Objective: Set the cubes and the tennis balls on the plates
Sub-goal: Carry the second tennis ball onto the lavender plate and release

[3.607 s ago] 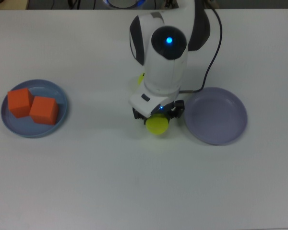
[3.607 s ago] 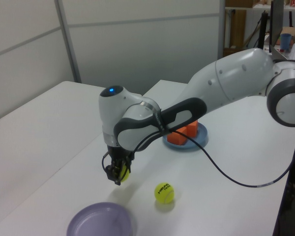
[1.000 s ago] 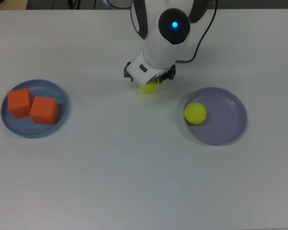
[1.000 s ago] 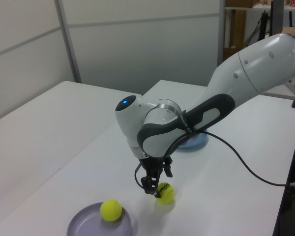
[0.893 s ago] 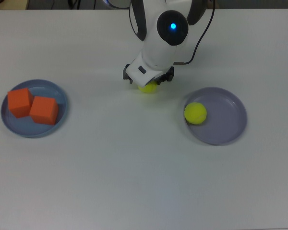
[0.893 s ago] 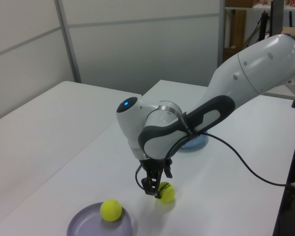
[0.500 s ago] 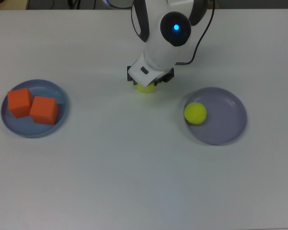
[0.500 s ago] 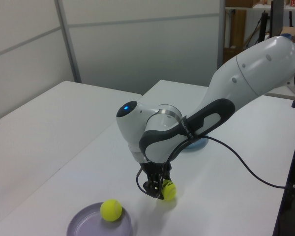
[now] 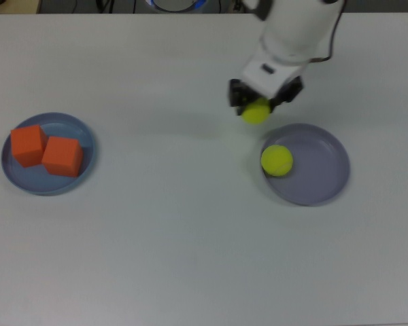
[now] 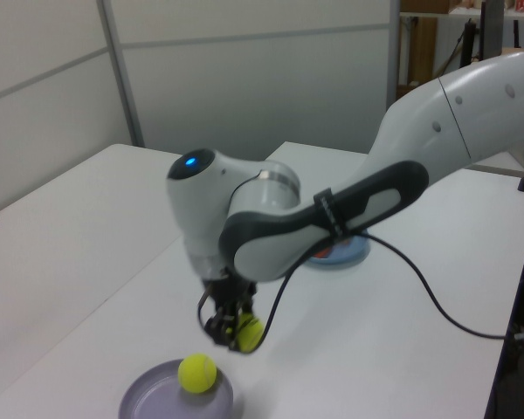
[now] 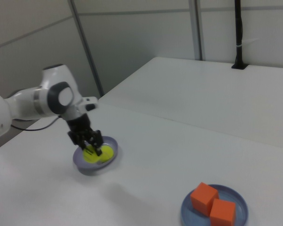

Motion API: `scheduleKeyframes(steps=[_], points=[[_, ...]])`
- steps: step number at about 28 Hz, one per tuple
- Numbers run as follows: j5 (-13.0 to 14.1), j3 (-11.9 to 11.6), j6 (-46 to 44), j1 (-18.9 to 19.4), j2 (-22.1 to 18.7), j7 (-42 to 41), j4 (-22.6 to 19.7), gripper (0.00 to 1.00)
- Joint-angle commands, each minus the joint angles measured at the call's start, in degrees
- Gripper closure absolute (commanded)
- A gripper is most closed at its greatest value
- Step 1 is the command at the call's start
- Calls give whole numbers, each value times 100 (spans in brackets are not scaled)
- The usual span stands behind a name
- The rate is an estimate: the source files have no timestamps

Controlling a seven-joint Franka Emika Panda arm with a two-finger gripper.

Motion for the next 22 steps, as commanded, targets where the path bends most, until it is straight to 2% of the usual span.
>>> scheduleKeyframes(steps=[1, 4, 6, 11, 13, 16, 17, 18, 20, 22], points=[[-312, -49, 371, 461, 421, 189, 325, 97], [-655, -49, 767, 646, 675, 470, 334, 90], [-935, -58, 1056, 769, 938, 767, 377, 90], [-1612, -67, 1785, 805, 1238, 1453, 466, 90], [-1719, -67, 1988, 805, 1273, 1525, 475, 90], [-1710, -67, 2068, 805, 1274, 1508, 475, 88], [-1710, -67, 2060, 805, 1274, 1508, 475, 82], [-1702, -67, 2060, 805, 1274, 1490, 475, 64], [-1710, -67, 2042, 805, 1265, 1490, 466, 1], [-1676, -67, 2016, 805, 1230, 1490, 466, 0]])
